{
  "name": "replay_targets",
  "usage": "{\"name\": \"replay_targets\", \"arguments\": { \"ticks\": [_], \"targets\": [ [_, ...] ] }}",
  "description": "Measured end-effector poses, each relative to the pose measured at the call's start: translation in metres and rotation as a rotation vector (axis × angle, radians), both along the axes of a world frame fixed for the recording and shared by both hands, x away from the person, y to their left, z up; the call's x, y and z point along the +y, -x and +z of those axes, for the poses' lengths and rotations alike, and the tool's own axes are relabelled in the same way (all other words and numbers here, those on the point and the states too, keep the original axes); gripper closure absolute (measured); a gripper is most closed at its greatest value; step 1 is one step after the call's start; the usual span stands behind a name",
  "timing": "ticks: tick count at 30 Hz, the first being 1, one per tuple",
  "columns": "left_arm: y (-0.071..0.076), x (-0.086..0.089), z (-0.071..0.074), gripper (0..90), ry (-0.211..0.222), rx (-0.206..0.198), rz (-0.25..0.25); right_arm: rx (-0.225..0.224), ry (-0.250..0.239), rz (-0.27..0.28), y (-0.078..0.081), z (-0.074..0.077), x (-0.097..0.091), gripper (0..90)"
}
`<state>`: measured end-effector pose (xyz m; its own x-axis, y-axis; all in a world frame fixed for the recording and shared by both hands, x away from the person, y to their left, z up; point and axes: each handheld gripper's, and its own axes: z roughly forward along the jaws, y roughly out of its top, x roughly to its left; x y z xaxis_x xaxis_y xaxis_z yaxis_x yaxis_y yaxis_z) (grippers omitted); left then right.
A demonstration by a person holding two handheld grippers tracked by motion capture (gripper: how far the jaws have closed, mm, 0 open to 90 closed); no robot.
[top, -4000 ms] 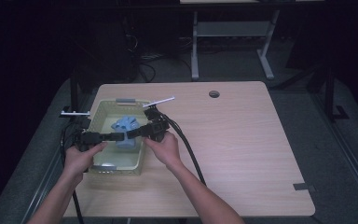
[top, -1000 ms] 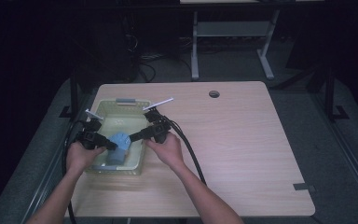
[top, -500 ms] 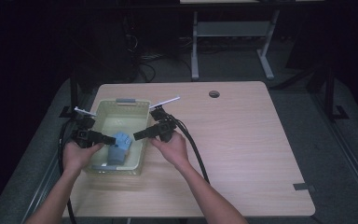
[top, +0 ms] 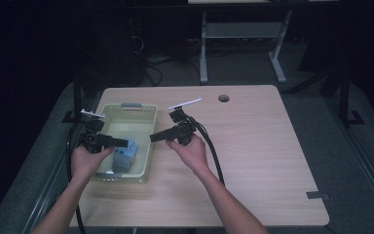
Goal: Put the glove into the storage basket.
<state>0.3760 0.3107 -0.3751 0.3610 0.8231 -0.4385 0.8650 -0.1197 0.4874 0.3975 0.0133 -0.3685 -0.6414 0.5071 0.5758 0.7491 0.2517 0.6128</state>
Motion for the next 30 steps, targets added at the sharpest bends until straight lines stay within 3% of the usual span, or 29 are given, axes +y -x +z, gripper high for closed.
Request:
{"name": "replay_targets", "arguments": {
  "ticks": [7, 17, 30],
  "targets": [
    [0.004, -0.006, 0.008, 56.5, 0.041, -0.033, 0.015, 0.002, -0.011, -0.020, -0.001, 0.003, -0.017, 52.7],
    [0.012, -0.021, 0.017, 54.4, 0.040, -0.069, -0.001, -0.007, -0.011, -0.031, -0.001, 0.006, -0.037, 50.5],
    [0.015, -0.053, 0.024, 51.4, 0.042, -0.100, -0.070, -0.018, -0.015, -0.086, 0.006, 0.004, -0.074, 47.4]
  ]
}}
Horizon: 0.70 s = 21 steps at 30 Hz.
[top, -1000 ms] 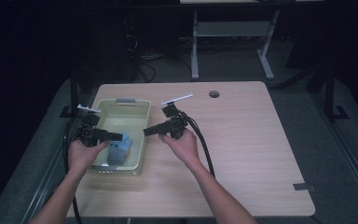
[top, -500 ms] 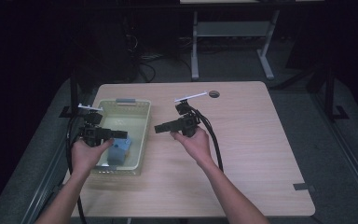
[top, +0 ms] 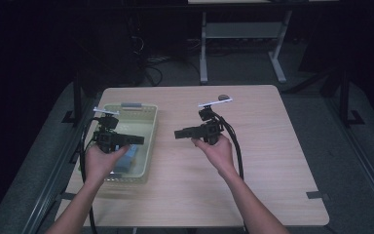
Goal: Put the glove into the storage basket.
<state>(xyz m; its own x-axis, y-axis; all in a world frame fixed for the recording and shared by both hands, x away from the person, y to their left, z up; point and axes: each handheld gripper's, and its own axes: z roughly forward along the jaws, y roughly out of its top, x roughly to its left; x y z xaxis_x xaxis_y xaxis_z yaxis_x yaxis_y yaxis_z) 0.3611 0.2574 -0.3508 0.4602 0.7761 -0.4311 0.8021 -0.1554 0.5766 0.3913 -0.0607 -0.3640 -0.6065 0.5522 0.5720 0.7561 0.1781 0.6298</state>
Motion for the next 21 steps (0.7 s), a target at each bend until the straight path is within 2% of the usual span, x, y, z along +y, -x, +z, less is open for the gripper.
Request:
{"name": "replay_targets", "arguments": {
  "ticks": [14, 21],
  "targets": [
    [0.001, -0.016, 0.003, 47.8, 0.020, -0.021, -0.023, 0.009, 0.007, -0.040, 0.004, -0.001, -0.025, 44.7],
    [0.003, -0.031, 0.005, 46.4, 0.036, -0.031, -0.060, 0.021, 0.013, -0.068, 0.007, -0.005, -0.042, 41.7]
  ]
}}
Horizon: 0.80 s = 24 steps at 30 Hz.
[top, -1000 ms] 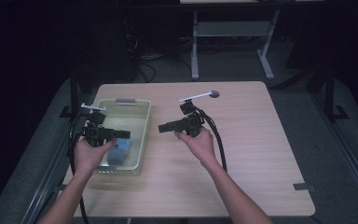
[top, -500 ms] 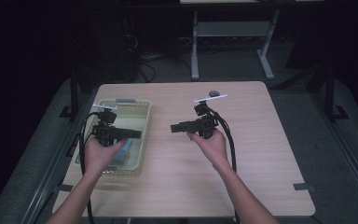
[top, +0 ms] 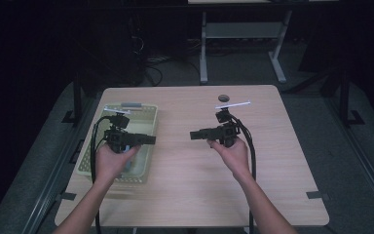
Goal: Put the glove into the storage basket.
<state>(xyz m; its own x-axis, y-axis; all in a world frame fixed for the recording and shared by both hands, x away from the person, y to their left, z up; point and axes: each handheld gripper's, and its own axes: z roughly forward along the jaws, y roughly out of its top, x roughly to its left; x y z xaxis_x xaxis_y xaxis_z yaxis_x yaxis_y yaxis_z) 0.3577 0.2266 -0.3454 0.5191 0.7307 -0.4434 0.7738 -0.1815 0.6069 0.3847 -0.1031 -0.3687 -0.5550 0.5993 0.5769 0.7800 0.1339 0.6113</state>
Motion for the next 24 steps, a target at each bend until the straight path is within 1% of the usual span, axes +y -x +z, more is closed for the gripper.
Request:
{"name": "replay_targets", "arguments": {
  "ticks": [4, 6, 8, 9, 10, 14, 15, 16, 17, 20, 24],
  "targets": [
    [0.000, -0.005, 0.000, 44.4, 0.003, 0.000, -0.012, -0.006, -0.001, -0.010, 0.002, 0.001, -0.007, 40.0],
    [0.000, -0.009, 0.000, 43.6, 0.005, -0.001, -0.014, -0.002, -0.004, -0.013, 0.002, 0.002, -0.008, 40.0],
    [0.000, -0.012, 0.000, 43.2, 0.004, -0.005, -0.020, -0.010, -0.001, -0.014, 0.003, 0.001, -0.013, 39.4],
    [0.000, -0.014, 0.000, 41.9, 0.009, -0.005, -0.016, -0.009, 0.001, -0.017, 0.004, 0.000, -0.016, 38.9],
    [-0.001, -0.016, 0.000, 41.5, 0.008, -0.006, -0.025, -0.008, 0.002, -0.018, 0.004, -0.001, -0.017, 38.9],
    [0.000, -0.020, 0.000, 40.3, 0.014, -0.016, -0.031, 0.001, 0.007, -0.023, 0.005, -0.003, -0.023, 38.0],
    [0.001, -0.022, 0.000, 39.0, 0.020, -0.017, -0.028, 0.003, 0.003, -0.031, 0.007, -0.004, -0.028, 37.9],
    [0.001, -0.023, 0.000, 39.0, 0.021, -0.019, -0.032, 0.003, 0.003, -0.031, 0.007, -0.004, -0.028, 37.9],
    [0.002, -0.026, -0.001, 37.9, 0.025, -0.021, -0.035, 0.002, 0.001, -0.037, 0.008, -0.005, -0.032, 37.7],
    [0.003, -0.028, -0.001, 38.0, 0.021, -0.021, -0.048, 0.003, 0.004, -0.043, 0.009, -0.006, -0.036, 37.1],
    [0.006, -0.036, -0.001, 37.4, 0.029, -0.033, -0.058, 0.005, 0.003, -0.053, 0.012, -0.008, -0.044, 36.6]
  ]
}}
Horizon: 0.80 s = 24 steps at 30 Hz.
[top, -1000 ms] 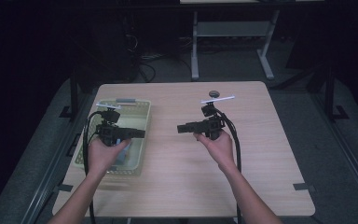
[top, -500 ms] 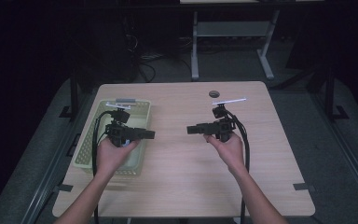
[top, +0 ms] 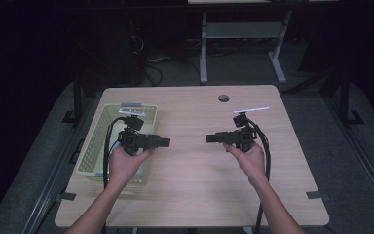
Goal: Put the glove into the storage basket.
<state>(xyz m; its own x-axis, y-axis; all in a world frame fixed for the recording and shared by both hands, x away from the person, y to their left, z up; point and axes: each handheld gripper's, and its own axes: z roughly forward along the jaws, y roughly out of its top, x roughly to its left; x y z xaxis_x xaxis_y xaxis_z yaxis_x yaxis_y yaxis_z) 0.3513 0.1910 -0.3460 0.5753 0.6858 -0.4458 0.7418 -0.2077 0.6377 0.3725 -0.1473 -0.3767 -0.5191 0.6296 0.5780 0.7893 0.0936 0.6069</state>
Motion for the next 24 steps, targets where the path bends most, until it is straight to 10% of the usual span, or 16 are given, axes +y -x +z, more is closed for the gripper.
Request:
{"name": "replay_targets", "arguments": {
  "ticks": [24],
  "targets": [
    [0.012, -0.029, -0.006, 32.3, 0.046, -0.013, -0.051, 0.016, 0.013, -0.029, 0.013, -0.013, -0.032, 33.4]
  ]
}}
